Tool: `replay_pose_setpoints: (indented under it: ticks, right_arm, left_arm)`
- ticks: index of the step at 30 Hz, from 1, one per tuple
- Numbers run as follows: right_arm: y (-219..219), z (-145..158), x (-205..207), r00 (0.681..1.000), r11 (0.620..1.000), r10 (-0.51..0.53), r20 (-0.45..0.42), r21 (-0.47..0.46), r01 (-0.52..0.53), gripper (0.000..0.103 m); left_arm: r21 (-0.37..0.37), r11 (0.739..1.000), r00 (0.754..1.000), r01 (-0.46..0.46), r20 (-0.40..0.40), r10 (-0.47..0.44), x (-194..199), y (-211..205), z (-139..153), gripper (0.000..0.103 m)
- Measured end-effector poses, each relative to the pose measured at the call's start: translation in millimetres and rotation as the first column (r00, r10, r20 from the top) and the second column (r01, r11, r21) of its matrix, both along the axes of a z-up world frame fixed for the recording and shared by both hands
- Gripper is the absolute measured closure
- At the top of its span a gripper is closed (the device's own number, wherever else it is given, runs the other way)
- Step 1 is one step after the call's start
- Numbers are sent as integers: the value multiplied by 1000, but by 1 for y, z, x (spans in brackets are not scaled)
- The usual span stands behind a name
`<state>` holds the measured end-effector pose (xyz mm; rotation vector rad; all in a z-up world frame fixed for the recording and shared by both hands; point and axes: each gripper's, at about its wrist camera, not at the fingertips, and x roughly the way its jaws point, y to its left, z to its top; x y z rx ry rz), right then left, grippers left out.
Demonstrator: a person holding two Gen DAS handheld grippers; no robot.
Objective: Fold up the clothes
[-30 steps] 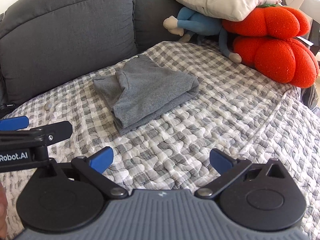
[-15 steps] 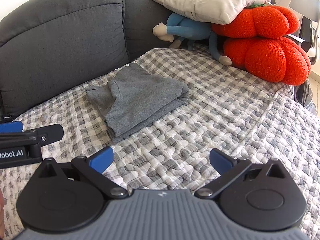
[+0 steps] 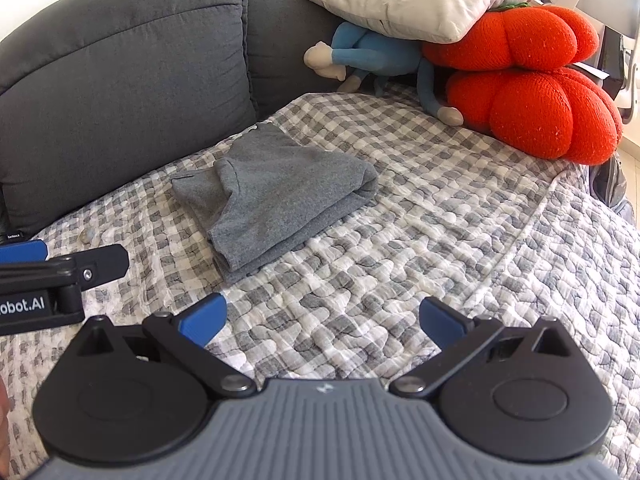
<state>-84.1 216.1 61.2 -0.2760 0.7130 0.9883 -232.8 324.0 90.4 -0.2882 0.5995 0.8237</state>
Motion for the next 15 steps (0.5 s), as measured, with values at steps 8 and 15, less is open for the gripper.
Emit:
replay_pose_setpoints:
  ticks: [8, 15]
  right_arm:
    - [0, -1, 0, 1000, 1000, 4, 2, -6, -4, 0]
    - [2, -2, -3, 1000, 1000, 16, 9, -15, -16, 0]
  left_arm:
    - [-6, 1000, 1000, 0, 3, 0, 0, 0, -1, 1]
    - [-7, 1000, 1000, 5, 1, -5, 2, -2, -4, 1]
